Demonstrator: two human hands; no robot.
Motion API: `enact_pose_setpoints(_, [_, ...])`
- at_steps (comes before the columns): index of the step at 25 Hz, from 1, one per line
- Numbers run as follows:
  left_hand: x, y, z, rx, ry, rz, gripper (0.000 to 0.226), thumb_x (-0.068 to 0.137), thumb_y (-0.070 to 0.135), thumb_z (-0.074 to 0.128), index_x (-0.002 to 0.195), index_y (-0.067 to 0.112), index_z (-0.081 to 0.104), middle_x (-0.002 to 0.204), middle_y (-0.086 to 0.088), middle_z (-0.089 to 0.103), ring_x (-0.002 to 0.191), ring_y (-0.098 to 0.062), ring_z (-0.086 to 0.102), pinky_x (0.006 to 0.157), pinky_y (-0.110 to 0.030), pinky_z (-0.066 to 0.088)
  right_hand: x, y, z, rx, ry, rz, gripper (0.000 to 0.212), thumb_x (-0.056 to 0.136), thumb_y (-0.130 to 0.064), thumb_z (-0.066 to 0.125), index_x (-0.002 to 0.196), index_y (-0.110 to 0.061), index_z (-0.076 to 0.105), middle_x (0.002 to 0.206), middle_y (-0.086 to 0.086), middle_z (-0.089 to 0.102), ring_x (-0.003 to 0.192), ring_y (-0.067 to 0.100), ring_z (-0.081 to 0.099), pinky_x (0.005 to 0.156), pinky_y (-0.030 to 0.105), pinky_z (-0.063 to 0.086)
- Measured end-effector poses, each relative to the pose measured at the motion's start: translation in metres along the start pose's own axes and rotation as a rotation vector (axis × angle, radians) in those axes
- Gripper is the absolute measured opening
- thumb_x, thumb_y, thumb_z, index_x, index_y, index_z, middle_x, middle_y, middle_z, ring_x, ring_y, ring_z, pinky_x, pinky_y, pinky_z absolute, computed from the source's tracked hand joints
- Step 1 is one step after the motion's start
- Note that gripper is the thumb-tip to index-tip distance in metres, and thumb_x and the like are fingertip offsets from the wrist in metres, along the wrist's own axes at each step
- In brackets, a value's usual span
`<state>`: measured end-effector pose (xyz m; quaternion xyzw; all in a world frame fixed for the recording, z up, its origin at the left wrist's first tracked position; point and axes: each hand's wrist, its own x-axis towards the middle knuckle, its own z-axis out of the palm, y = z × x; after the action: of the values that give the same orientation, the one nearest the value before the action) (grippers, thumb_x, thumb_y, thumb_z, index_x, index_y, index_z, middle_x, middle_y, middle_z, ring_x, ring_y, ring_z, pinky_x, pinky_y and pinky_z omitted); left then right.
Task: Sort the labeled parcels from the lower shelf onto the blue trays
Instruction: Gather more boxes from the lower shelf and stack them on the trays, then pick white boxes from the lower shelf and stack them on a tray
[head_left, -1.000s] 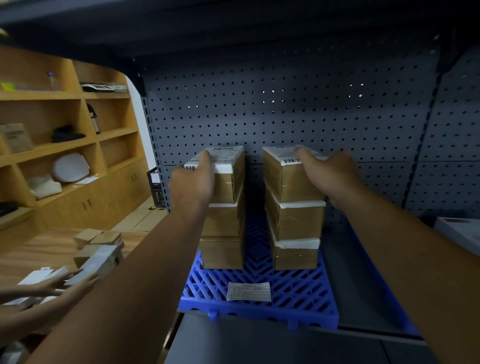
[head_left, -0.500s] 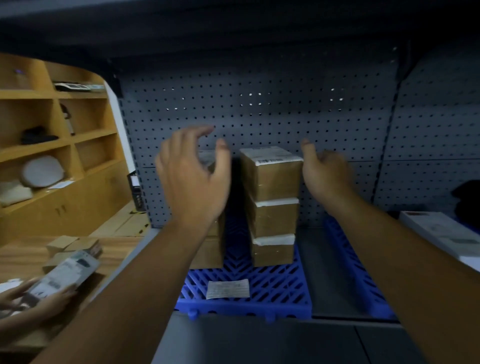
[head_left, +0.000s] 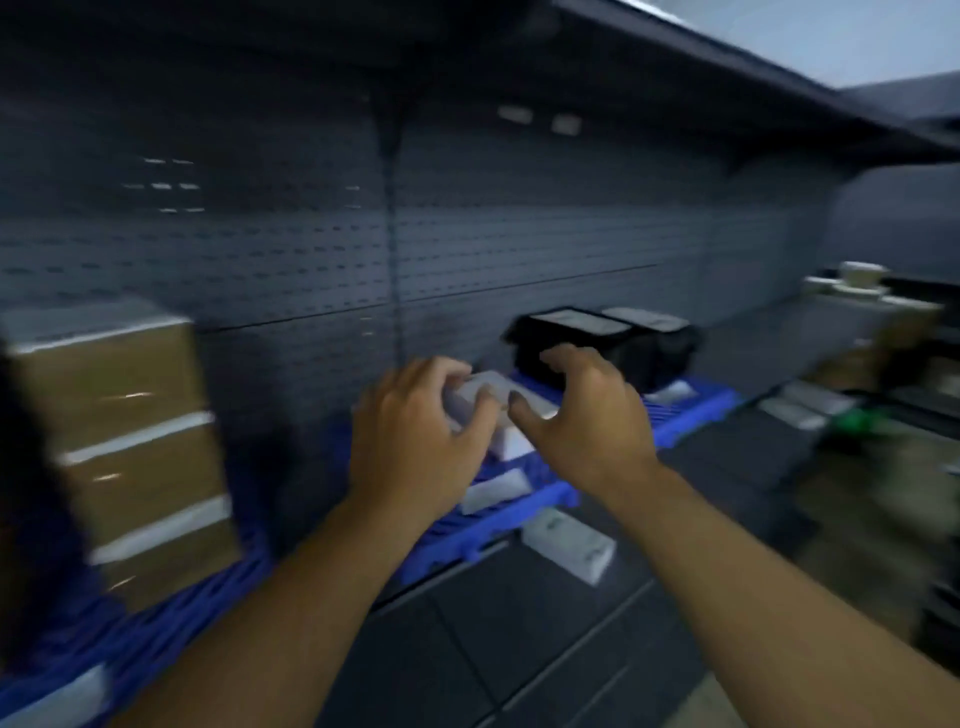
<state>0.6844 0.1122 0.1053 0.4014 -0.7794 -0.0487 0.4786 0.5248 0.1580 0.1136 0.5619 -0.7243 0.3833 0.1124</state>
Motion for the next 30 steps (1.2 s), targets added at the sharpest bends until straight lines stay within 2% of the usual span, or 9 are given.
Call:
enact_pose_setpoints(2, [0.005,0.038,0.060,-0.129,-0.092,0.007,0.036,0.085,0.048,0.055,0.105,0.024,0.071,0.104,0.006,0.074,0.103,-0.024,0.066,0.091,-0.042,0.050,-0.004,0.065,-0.023,-0.073,0.027,0.113,0.054,0.082,-0.046,0.073,0.126,-0.015,0.065,0.124,0.008,0.067,0.116,0.033,0.062,0.094,0.045,0.051])
enact_pose_setpoints(5, [0.011,0.096,0.146,-0.203,-0.191,0.094,0.034,0.085,0.048,0.055,0.103,0.023,0.071,0.101,0.006,0.074,0.101,-0.025,0.066,0.089,-0.045,0.050,-0.008,0.160,-0.054,-0.170,0.066,0.250,0.051,0.083,-0.047,0.071,0.125,-0.018,0.065,0.124,0.005,0.067,0.117,0.031,0.062,0.092,0.044,0.051])
enact_pose_setpoints(8, [0.017,0.164,0.244,-0.278,-0.283,0.174,0.035,0.084,0.050,0.055,0.101,0.025,0.071,0.103,0.009,0.074,0.102,-0.023,0.065,0.090,-0.041,0.049,-0.007,0.266,-0.088,-0.243,0.108,0.365,0.049,0.085,-0.050,0.068,0.124,-0.021,0.063,0.122,0.001,0.065,0.116,0.026,0.062,0.092,0.041,0.050])
enact_pose_setpoints(13, [0.030,0.274,0.390,-0.426,-0.473,0.195,0.051,0.084,0.067,0.038,0.111,0.034,0.066,0.106,0.018,0.068,0.106,-0.012,0.061,0.090,-0.040,0.050,0.005,0.420,-0.150,-0.326,0.131,0.523,0.047,0.091,-0.054,0.060,0.129,-0.026,0.061,0.124,-0.007,0.064,0.116,0.016,0.060,0.096,0.038,0.049])
enact_pose_setpoints(16, [0.042,0.319,0.474,-0.441,-0.573,0.201,0.041,0.089,0.063,0.043,0.114,0.037,0.064,0.104,0.022,0.061,0.105,-0.010,0.058,0.083,-0.032,0.047,0.020,0.499,-0.175,-0.354,0.127,0.603,0.045,0.091,-0.054,0.060,0.127,-0.027,0.061,0.123,-0.008,0.064,0.115,0.015,0.060,0.096,0.036,0.049])
enact_pose_setpoints(20, [0.074,0.362,0.590,-0.472,-0.629,0.208,0.046,0.086,0.066,0.038,0.114,0.039,0.063,0.104,0.023,0.063,0.103,-0.007,0.057,0.087,-0.037,0.052,0.056,0.605,-0.186,-0.385,0.146,0.671,0.045,0.092,-0.052,0.061,0.127,-0.026,0.063,0.123,-0.008,0.066,0.114,0.013,0.062,0.095,0.034,0.047])
enact_pose_setpoints(25, [0.140,0.405,0.742,-0.474,-0.667,0.190,0.036,0.095,0.058,0.048,0.115,0.034,0.065,0.106,0.020,0.064,0.104,-0.010,0.059,0.088,-0.039,0.052,0.139,0.735,-0.185,-0.432,0.090,0.722,0.047,0.093,-0.054,0.061,0.131,-0.026,0.061,0.127,-0.008,0.065,0.117,0.012,0.061,0.099,0.034,0.049])
enact_pose_setpoints(30, [0.197,0.454,0.879,-0.383,-0.705,0.215,0.035,0.096,0.056,0.047,0.116,0.033,0.065,0.108,0.016,0.064,0.105,-0.011,0.057,0.091,-0.039,0.050,0.224,0.870,-0.181,-0.432,0.021,0.733,0.050,0.092,-0.053,0.062,0.133,-0.025,0.061,0.127,-0.006,0.066,0.116,0.014,0.062,0.097,0.035,0.051])
